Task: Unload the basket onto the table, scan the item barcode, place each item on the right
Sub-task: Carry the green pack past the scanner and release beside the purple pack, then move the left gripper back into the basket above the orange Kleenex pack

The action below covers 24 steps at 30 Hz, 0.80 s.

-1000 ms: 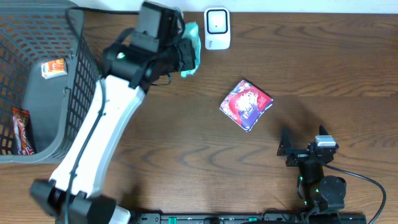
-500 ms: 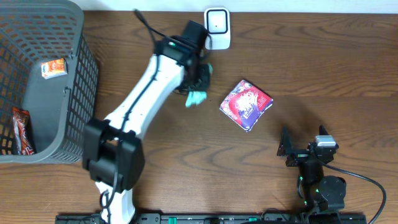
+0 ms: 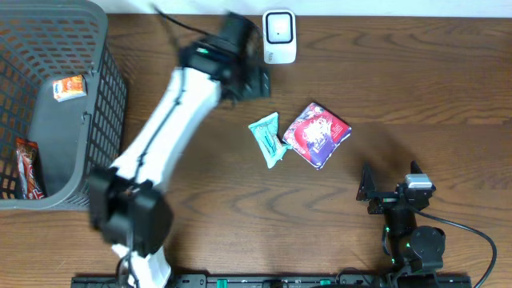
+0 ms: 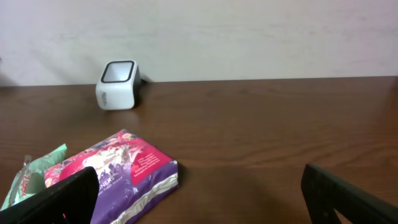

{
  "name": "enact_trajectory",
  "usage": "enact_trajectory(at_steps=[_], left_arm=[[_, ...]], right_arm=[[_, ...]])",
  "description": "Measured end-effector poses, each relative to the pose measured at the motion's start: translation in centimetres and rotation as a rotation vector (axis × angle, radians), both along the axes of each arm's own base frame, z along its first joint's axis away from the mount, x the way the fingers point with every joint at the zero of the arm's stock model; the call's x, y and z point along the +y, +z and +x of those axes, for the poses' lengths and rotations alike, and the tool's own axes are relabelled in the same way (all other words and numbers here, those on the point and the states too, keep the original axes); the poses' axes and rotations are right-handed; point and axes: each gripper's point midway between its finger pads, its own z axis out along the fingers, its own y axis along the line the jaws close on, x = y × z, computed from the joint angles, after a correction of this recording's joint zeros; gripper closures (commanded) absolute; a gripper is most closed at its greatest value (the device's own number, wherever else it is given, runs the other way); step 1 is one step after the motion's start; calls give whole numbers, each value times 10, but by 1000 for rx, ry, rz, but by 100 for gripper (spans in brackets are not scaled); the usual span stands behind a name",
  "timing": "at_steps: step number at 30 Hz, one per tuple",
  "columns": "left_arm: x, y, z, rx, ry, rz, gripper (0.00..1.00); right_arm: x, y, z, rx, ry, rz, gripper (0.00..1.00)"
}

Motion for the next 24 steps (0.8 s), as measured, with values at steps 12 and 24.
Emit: enact_trajectory(at_steps=[12,24], left_arm=[[215,163,32,-472,466,-60,13],[368,149,-15,-411,818,22,13]], right_arm=[[0,0,0,0,0,0,1],[0,0,0,0,0,0,1]])
